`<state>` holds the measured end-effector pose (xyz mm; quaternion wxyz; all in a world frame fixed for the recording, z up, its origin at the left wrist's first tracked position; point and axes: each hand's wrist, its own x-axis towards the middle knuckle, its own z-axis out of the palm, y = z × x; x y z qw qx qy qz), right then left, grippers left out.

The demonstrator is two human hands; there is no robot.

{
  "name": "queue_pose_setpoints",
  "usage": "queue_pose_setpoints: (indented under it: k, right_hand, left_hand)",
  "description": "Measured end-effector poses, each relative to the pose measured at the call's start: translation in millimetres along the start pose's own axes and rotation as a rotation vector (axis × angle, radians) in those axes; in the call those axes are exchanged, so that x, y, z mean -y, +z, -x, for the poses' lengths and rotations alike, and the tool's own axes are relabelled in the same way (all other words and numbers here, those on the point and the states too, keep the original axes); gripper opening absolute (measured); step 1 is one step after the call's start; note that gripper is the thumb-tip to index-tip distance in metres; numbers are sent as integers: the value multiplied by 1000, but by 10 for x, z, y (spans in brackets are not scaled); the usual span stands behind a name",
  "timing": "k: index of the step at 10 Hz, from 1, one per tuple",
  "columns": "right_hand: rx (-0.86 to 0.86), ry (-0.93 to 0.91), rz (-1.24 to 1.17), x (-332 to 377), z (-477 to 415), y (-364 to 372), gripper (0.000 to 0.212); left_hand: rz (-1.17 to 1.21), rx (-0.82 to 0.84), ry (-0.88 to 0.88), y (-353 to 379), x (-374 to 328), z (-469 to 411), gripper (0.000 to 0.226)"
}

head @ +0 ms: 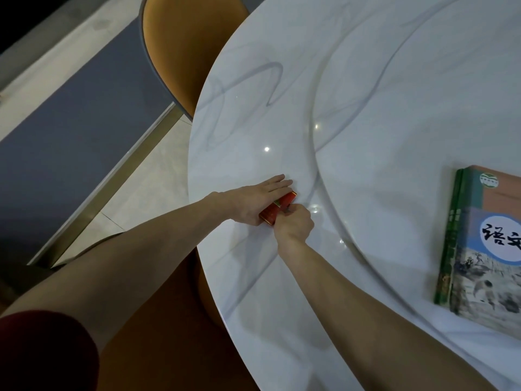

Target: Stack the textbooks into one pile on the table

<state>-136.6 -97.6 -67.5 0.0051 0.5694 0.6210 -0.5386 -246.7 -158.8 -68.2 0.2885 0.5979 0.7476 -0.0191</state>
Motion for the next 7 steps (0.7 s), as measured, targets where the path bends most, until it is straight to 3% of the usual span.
queue_pose_setpoints:
  k: [2,4,5,6,7]
  right_hand:
    - [58,-31,82,-25,-58,-71,25]
    - [176,-156,358,16,35,-403,19]
    - [187,-282,525,33,94,-637,26]
    - [170,-360,611,50,142,-806,20]
    - [112,-383,669,51,240,-1080,29]
  left_hand:
    - [-114,-25,-22,-40,-81,14,87]
    - [-47,-125,-117,-33,-286,73,70]
    - [11,-143,-142,-71,-451,109,49]
    - [41,-150,-157,-122,-599,111,37]
    - [16,-154,-198,-196,-872,120,40]
